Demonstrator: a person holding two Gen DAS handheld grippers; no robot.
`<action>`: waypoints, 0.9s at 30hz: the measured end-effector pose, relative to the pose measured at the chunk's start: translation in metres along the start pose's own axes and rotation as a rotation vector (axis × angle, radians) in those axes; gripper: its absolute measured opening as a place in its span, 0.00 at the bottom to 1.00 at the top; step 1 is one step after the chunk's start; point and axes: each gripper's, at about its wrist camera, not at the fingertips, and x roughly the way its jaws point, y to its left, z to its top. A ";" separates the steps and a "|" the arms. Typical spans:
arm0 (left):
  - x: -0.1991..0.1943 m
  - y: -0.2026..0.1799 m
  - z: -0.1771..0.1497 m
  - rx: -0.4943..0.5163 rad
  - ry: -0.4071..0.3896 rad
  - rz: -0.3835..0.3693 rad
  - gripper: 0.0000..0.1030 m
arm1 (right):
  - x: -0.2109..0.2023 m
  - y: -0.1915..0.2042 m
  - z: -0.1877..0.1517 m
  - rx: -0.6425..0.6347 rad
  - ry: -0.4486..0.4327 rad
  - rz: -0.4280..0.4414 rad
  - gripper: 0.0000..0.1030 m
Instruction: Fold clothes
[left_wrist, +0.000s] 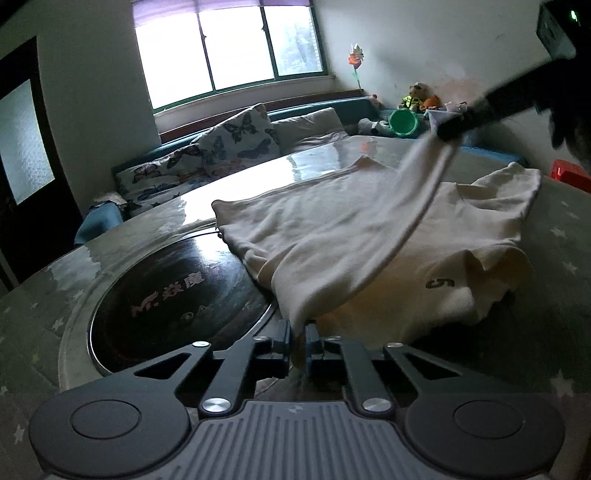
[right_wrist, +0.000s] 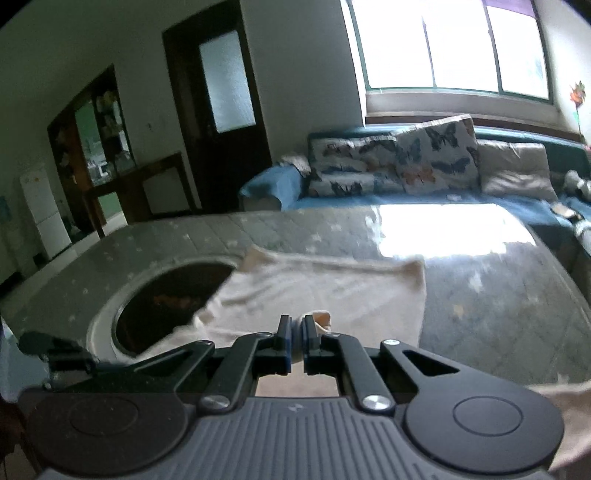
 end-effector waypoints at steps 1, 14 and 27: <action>0.000 0.001 -0.001 -0.002 0.000 0.003 0.07 | 0.001 -0.002 -0.005 0.007 0.017 -0.008 0.05; -0.013 0.012 -0.001 0.026 0.020 -0.029 0.10 | 0.005 -0.008 -0.029 -0.051 0.138 -0.041 0.18; 0.034 0.048 0.047 -0.058 0.003 -0.085 0.09 | 0.064 0.041 -0.018 -0.117 0.188 0.206 0.18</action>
